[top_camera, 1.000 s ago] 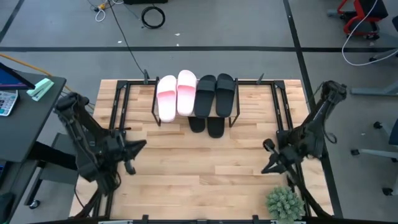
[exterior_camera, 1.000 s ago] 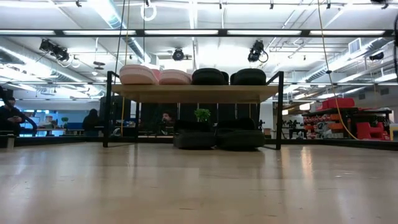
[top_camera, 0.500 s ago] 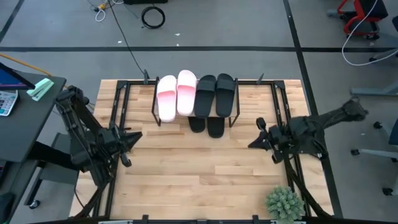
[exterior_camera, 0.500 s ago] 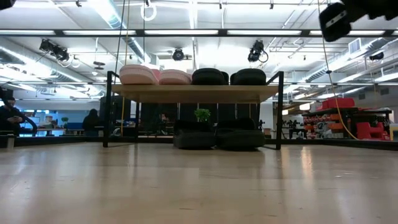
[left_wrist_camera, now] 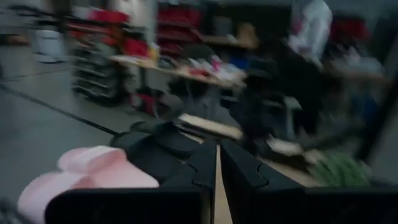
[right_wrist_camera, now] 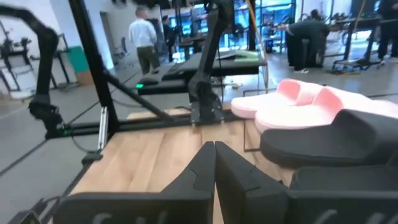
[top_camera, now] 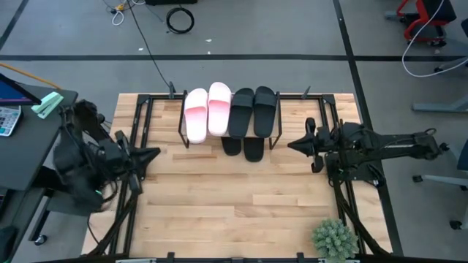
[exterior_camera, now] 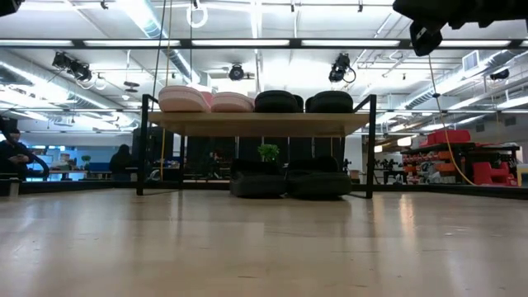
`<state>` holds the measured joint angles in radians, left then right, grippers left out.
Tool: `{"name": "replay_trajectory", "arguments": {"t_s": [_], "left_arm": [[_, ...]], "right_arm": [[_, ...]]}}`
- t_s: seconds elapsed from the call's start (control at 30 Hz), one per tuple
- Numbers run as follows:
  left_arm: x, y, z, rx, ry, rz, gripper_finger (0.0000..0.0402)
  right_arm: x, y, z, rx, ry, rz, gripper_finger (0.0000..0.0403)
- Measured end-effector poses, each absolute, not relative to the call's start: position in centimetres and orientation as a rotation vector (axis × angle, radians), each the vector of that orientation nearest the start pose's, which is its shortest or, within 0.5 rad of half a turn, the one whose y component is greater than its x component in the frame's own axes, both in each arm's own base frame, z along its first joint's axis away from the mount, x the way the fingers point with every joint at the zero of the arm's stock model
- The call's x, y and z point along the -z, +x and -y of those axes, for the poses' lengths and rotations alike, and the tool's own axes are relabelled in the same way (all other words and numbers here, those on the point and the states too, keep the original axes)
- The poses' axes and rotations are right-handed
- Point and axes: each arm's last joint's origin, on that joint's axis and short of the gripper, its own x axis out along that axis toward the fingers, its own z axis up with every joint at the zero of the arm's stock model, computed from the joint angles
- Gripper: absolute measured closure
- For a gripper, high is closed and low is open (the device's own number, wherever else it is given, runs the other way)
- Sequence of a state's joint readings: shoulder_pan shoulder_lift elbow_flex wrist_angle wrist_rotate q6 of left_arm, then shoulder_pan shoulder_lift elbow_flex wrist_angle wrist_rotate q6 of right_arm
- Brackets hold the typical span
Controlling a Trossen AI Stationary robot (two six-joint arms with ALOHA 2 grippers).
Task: Pick and place slides into the shelf
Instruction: Return to Home Position
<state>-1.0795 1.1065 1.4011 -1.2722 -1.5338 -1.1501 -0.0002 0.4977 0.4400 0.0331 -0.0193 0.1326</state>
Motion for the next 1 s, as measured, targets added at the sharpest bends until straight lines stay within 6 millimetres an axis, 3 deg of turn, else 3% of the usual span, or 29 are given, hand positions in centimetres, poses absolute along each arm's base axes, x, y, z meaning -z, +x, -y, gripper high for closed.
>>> {"name": "replay_trajectory", "arguments": {"t_s": [0.13,0.3,0.37,0.57,0.8,1.0], "left_arm": [[-44.4,11.7,13.2,-0.357,-0.106,-0.127,0.0367],[-45.9,14.6,13.5,-0.037,-0.009,-0.198,0.0359],[-46.1,15.5,13.2,0.016,0.057,-0.19,0.0359],[-44.4,16.7,11.1,-0.036,0.12,-0.246,0.0358],[-42.0,14.1,7.4,-0.116,0.019,-0.223,0.0356],[-36.6,12.1,6.3,-0.045,-0.053,-0.156,0.0357]], "right_arm": [[-27.1,13.5,-0.1,-0.018,0.131,-0.047,0.0387],[-26.8,14.0,-0.1,-0.047,0.139,-0.073,0.0386],[-26.7,14.0,-0.3,-0.088,0.141,-0.084,0.0386],[-27.2,13.2,-0.5,-0.165,0.129,-0.043,0.0389],[-27.5,10.3,-0.5,-0.166,0.145,-0.011,0.0389],[-26.1,9.3,-0.5,-0.163,0.203,-0.033,0.0388]]}}
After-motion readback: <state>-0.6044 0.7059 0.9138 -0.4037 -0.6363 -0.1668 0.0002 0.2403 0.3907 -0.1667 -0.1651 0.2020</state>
